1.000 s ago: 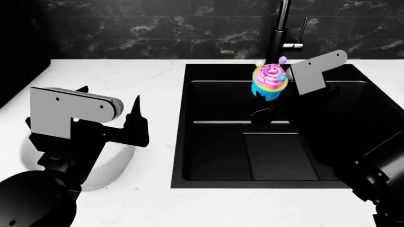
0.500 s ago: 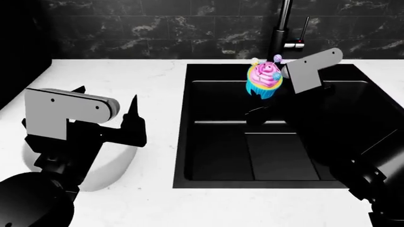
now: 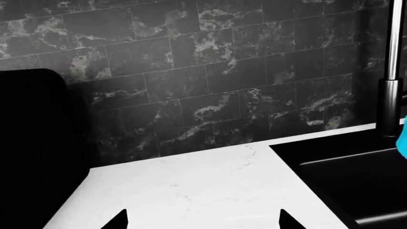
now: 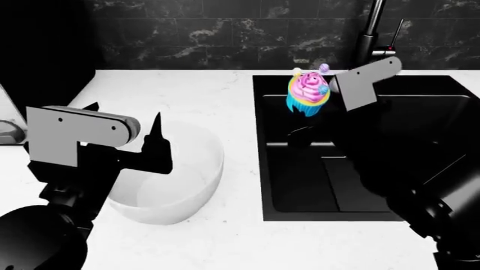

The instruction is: Move the fresh-baked cupcake off the tray onto the counter, and place the bowl used for mixing into the sink.

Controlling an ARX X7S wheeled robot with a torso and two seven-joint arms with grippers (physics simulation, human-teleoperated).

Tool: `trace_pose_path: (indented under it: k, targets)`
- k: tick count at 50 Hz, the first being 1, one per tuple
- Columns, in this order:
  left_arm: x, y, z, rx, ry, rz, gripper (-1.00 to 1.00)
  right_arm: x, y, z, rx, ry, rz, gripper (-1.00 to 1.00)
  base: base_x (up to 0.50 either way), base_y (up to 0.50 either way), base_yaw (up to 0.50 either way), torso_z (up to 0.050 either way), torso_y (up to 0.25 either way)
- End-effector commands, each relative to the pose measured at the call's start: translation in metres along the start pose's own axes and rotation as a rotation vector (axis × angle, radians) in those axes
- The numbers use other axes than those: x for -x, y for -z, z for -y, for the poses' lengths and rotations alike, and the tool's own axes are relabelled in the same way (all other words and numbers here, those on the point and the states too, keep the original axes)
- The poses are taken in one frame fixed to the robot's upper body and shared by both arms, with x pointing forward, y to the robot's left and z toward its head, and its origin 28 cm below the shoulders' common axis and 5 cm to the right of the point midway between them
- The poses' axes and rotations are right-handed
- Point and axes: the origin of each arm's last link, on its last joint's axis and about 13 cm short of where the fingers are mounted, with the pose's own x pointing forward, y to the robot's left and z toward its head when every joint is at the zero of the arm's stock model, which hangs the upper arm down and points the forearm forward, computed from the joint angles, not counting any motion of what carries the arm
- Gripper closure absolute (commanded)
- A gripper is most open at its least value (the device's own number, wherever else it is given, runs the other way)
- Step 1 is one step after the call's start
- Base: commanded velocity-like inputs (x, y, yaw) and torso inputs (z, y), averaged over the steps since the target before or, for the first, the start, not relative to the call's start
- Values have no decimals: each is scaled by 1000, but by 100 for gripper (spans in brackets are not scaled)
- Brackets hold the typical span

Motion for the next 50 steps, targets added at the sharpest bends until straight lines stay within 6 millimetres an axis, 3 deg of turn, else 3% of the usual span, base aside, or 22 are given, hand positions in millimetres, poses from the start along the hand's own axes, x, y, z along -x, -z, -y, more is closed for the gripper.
trace_pose_path:
  k: [1,6,17,33,50]
  targets:
    - [-2,0,1,3,4,3,-100,-8,-14,-4,-22,-86,34,100,0,0,0,0,0]
    - [-1,-1,1,3,2,3,-100,-18,-28,-11,-22,-152,37,100,0,0,0,0,0]
    - [2,0,-1,7,-9,3,-100,-61,-44,-30,48,-285,-12,100,0,0,0,0,0]
    - [0,-1,0,4,-14,1,-100,-122,-40,-45,-44,-164,-70,100,0,0,0,0,1]
    - [-7,2,1,1,-16,-13,-100,-127,-18,-52,-45,-233,-122,100,0,0,0,1,0]
